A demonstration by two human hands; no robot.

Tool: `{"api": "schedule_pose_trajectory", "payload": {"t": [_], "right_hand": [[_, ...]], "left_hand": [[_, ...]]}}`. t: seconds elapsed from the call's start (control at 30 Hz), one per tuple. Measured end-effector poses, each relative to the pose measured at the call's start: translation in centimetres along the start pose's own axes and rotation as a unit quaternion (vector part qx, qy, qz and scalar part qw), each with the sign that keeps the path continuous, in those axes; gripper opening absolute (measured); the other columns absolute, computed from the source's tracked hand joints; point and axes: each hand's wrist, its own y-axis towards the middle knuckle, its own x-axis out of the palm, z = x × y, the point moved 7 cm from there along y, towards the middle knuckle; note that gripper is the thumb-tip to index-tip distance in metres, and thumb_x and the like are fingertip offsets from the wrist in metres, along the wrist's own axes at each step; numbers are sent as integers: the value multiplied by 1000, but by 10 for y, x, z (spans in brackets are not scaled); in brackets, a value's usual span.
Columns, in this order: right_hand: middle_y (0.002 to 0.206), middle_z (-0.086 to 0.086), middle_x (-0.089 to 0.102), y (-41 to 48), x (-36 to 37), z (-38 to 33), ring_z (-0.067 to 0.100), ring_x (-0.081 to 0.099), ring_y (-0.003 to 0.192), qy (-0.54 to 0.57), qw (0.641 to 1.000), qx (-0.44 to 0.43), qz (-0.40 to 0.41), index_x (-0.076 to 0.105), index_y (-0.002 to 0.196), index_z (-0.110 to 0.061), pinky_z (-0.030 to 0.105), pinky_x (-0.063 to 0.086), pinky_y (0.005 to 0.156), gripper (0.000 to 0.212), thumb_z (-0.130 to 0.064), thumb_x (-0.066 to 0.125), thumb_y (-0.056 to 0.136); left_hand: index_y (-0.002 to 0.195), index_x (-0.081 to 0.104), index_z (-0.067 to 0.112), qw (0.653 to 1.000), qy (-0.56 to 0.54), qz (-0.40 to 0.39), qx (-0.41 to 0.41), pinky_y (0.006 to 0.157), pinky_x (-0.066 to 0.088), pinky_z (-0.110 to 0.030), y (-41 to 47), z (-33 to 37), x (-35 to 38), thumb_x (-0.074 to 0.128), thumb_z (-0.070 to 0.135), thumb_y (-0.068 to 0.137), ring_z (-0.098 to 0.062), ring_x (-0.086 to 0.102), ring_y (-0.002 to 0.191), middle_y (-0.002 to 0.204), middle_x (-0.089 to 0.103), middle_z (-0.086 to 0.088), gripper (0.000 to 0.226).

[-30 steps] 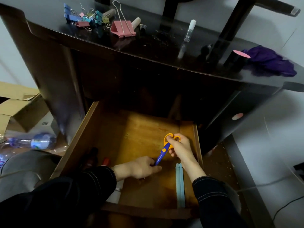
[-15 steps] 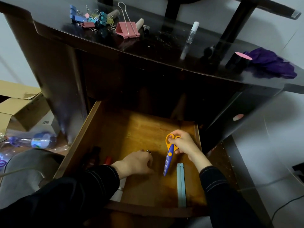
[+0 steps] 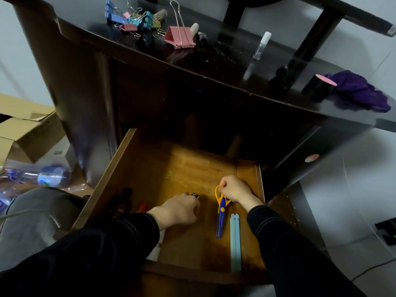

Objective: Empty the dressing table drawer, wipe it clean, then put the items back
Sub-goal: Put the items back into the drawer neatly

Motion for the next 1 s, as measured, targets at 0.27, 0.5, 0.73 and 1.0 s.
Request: {"api": "schedule_pose_trajectory", "payload": {"t": [0.27, 0.5, 0.73, 1.0], "right_hand": [[84, -3, 66, -1, -1, -2, 16, 62, 69, -81, 996, -25, 34, 66, 90, -24, 25, 44, 53, 10, -20, 59, 97], [116, -1, 61, -13, -5, -2, 18, 62, 96, -60, 994, -61, 72, 64, 117, -20, 27, 50, 74, 20, -21, 61, 97], [114, 7, 60, -53, 20, 1, 25, 68, 91, -135, 989, 19, 49, 48, 126, -17, 32, 53, 66, 46, -46, 65, 94], [127, 9, 54, -55, 28, 4, 29, 66, 103, -137, 989, 41, 24, 44, 130, -15, 39, 57, 82, 63, -45, 76, 85]], "left_hand": [[93, 63, 22, 1000, -2, -4, 1, 87, 52, -40, 0, 0, 0, 59, 24, 92, -27, 58, 102, 113, 59, -9, 5], [96, 68, 16, 1000, -9, -6, -2, 84, 54, -40, 0, -1, -1, 58, 22, 92, -28, 60, 99, 109, 62, -9, 12], [95, 66, 19, 1000, -14, -15, -10, 77, 48, -33, 0, 1, 0, 56, 21, 93, -26, 59, 99, 112, 60, -9, 10], [102, 68, 15, 1000, -18, -19, -9, 83, 52, -36, -2, 2, -2, 56, 20, 95, -27, 61, 101, 113, 63, -9, 15]]}}
